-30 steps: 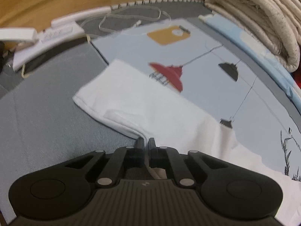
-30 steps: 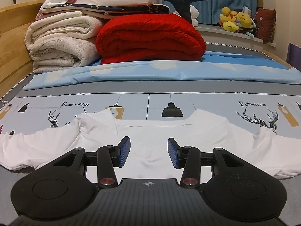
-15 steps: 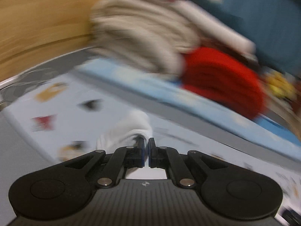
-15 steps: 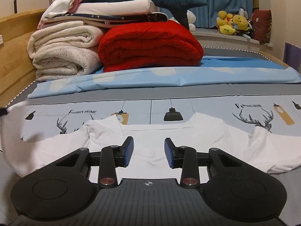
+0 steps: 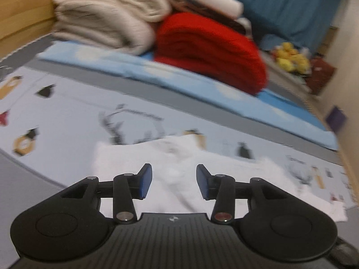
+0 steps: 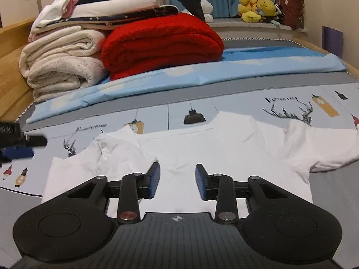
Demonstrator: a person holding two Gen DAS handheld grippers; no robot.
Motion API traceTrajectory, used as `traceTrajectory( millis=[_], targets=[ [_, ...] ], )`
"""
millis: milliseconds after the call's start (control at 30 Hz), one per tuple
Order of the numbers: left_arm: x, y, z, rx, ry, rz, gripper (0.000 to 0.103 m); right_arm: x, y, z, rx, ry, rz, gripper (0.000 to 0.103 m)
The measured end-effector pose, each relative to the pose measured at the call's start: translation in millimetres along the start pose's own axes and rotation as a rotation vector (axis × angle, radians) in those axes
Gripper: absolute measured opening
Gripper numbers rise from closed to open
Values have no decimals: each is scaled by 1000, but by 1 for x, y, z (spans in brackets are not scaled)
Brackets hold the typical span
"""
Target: Fold small clothes
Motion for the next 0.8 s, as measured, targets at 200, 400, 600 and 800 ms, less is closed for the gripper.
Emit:
traceTrajectory(
  millis=[200,400,600,800],
  targets=[
    [38,-6,7,15,12,75,48,7,-4,7,-22,24,34,16],
    [45,-25,13,32,1,86,48,3,-16,15,-23,51,30,17],
    [50,-49,19,73,55,50,46,-10,-30,26,-44,28,24,17],
    [61,-64,14,143,168,-3,32,-19,-39,34,-70,22,23,17]
  ],
)
Point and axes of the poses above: each gripper's, at about its wrist camera, not at the fingertips, and y roughly against the way its jaws point, x to its left, z to its top, the point moved 9 cm from there along -y, roughly the way its jaws point, and after that the axes turned 3 degrees about -x, right-handed, at the moved point
